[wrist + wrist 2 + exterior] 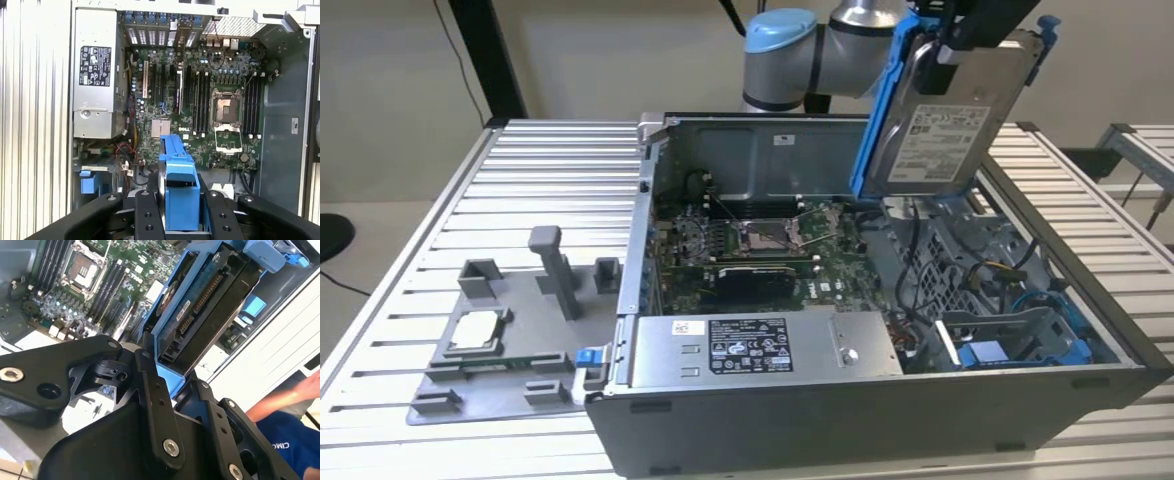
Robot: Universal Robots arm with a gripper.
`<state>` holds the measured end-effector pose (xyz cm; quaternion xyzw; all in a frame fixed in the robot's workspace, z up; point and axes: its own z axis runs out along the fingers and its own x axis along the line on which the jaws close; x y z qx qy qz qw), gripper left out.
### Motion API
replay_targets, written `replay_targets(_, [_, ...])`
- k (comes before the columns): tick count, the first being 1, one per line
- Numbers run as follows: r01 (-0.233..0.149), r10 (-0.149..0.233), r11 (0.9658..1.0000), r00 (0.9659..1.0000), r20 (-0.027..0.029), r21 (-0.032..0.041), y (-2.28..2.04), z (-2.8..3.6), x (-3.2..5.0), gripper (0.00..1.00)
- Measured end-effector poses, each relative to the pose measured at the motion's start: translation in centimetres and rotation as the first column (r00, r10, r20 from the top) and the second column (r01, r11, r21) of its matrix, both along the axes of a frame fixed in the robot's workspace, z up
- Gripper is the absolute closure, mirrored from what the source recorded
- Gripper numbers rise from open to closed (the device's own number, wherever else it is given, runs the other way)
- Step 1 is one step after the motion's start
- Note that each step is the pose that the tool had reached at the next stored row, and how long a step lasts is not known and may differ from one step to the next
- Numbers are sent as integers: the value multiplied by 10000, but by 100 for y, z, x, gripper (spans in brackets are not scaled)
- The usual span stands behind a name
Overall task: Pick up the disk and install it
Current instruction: 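Pick up the disk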
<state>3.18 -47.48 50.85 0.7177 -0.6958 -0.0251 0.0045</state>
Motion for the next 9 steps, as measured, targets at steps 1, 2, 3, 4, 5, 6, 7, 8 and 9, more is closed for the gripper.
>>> replay_targets(1, [6, -6, 10000, 10000, 0, 0, -15, 0, 4, 100])
replay_targets(2, [14, -14, 10000, 10000, 0, 0, -30, 0, 9, 100])
replay_targets(3, [22, -22, 10000, 10000, 0, 0, -42, 0, 15, 100])
replay_targets(4, [33, -33, 10000, 10000, 0, 0, -54, 0, 21, 100])
replay_targets(5, [42, -42, 10000, 10000, 0, 0, -66, 0, 28, 100])
replay_targets(6, [50, -50, 10000, 10000, 0, 0, -78, 0, 35, 100])
replay_targets(7, [58, -58, 10000, 10000, 0, 0, -90, 0, 42, 100])
replay_targets(8, [65, -65, 10000, 10000, 0, 0, -102, 0, 50, 100])
replay_targets(9, [73, -73, 10000, 10000, 0, 0, -114, 0, 57, 100])
